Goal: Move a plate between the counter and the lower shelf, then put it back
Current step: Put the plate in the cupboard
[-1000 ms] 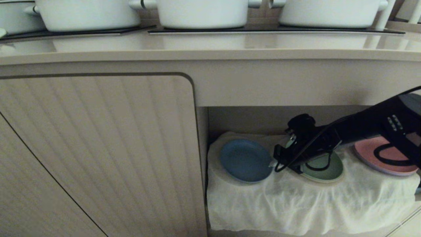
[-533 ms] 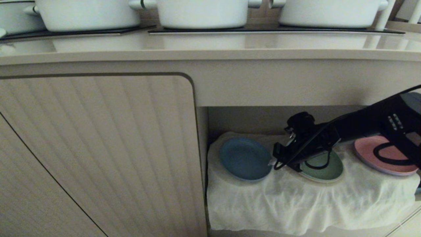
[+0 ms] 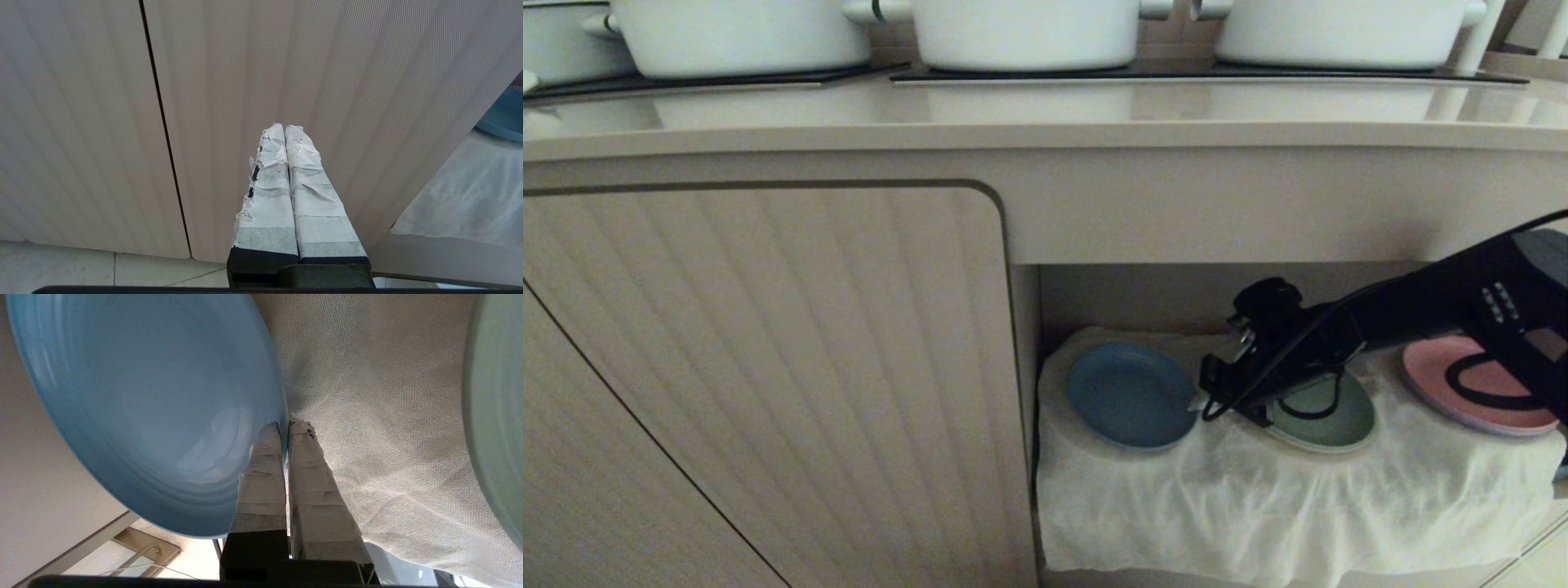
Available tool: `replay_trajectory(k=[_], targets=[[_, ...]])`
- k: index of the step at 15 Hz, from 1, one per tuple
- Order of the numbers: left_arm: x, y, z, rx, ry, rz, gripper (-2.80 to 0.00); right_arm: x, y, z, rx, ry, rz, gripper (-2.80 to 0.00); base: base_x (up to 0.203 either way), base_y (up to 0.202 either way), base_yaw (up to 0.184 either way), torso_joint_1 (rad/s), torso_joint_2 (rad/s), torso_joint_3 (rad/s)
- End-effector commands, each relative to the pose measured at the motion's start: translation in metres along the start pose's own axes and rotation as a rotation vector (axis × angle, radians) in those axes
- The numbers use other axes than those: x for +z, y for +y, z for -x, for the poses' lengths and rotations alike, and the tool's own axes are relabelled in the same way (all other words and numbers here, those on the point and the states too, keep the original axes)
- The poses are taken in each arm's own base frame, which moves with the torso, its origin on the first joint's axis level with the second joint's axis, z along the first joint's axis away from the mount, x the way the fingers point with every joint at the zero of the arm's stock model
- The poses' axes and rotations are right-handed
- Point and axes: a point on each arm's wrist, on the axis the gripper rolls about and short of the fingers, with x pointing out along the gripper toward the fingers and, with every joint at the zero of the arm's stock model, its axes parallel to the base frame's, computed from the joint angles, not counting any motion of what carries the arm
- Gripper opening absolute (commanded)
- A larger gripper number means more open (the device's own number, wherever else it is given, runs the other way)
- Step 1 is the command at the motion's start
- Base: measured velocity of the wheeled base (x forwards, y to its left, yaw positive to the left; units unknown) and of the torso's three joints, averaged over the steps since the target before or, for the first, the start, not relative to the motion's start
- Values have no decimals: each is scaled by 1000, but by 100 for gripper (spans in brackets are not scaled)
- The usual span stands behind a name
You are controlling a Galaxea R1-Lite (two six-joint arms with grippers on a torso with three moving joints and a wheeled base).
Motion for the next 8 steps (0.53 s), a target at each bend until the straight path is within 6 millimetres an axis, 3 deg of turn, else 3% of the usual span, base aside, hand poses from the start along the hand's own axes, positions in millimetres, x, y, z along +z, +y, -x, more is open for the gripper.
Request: replay_trajectory(k=[1,8], targets=[[0,0,0,1,0,1,-280,1,-1,-3,-11,14,-4,-280,0,0,0,0,0,0],[0,0,0,0,-1,1,-280,2,4,-10,-84,3,1,-280,0,0,0,0,0,0]])
